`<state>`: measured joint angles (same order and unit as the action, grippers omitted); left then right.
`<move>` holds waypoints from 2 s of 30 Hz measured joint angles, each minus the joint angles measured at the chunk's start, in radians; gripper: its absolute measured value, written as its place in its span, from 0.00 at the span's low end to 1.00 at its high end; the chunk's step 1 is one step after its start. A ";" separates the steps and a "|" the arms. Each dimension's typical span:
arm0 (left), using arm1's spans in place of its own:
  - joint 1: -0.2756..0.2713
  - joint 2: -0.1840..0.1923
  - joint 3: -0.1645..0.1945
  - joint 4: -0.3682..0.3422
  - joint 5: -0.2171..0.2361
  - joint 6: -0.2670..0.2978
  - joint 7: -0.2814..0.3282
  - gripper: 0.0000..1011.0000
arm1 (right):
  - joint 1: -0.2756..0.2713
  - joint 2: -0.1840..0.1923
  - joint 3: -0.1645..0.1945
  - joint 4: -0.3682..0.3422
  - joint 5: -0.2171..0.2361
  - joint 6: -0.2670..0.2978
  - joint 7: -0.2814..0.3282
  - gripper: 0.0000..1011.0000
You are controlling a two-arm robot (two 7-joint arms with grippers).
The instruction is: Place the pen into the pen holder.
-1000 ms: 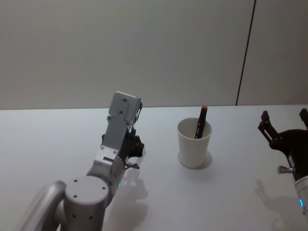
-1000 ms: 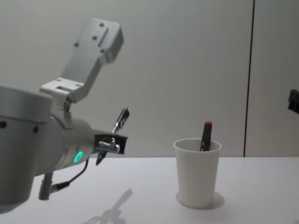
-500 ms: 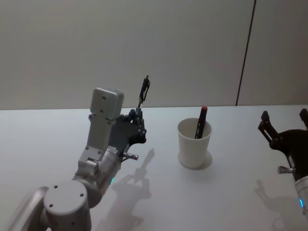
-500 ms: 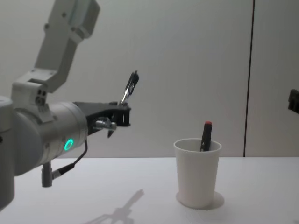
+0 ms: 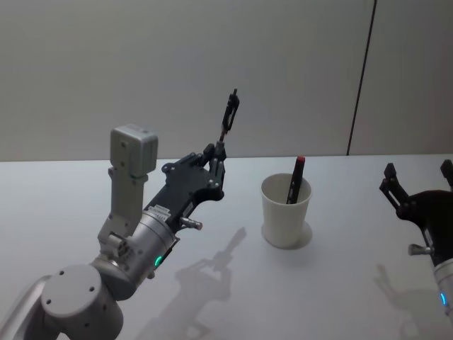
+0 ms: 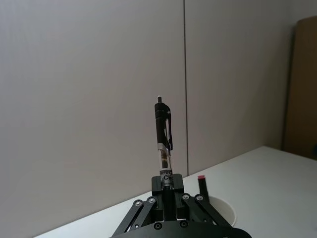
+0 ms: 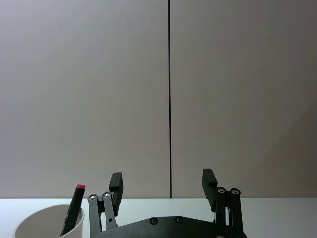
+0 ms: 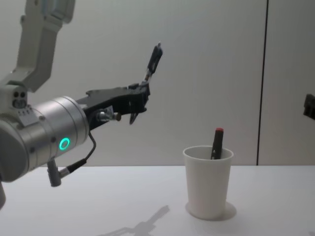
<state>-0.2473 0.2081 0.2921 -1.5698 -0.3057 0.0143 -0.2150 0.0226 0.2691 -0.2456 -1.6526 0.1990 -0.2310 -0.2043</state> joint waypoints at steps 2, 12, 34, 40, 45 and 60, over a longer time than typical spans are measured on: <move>-0.005 0.003 -0.004 0.012 -0.021 -0.023 -0.045 0.14 | 0.000 0.000 0.000 0.000 0.000 0.000 0.000 0.99; -0.033 0.013 -0.017 0.066 -0.090 -0.095 -0.221 0.14 | 0.000 0.000 0.000 0.000 0.000 0.000 0.000 0.99; -0.101 0.032 -0.021 0.172 -0.062 -0.177 -0.529 0.13 | 0.000 0.000 0.000 0.000 0.000 0.000 0.000 0.99; -0.108 0.034 -0.020 0.183 -0.054 -0.187 -0.560 0.13 | 0.000 0.000 0.000 0.000 0.000 0.000 0.000 0.99; -0.111 0.034 -0.019 0.189 -0.050 -0.192 -0.574 0.13 | 0.000 0.000 0.000 0.000 0.000 0.000 0.000 0.99; -0.116 0.036 -0.018 0.197 -0.044 -0.199 -0.597 0.13 | 0.002 0.008 0.007 -0.001 0.030 -0.019 0.108 0.99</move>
<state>-0.3636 0.2439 0.2738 -1.3725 -0.3496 -0.1850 -0.8121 0.0250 0.2772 -0.2388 -1.6536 0.2289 -0.2500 -0.0960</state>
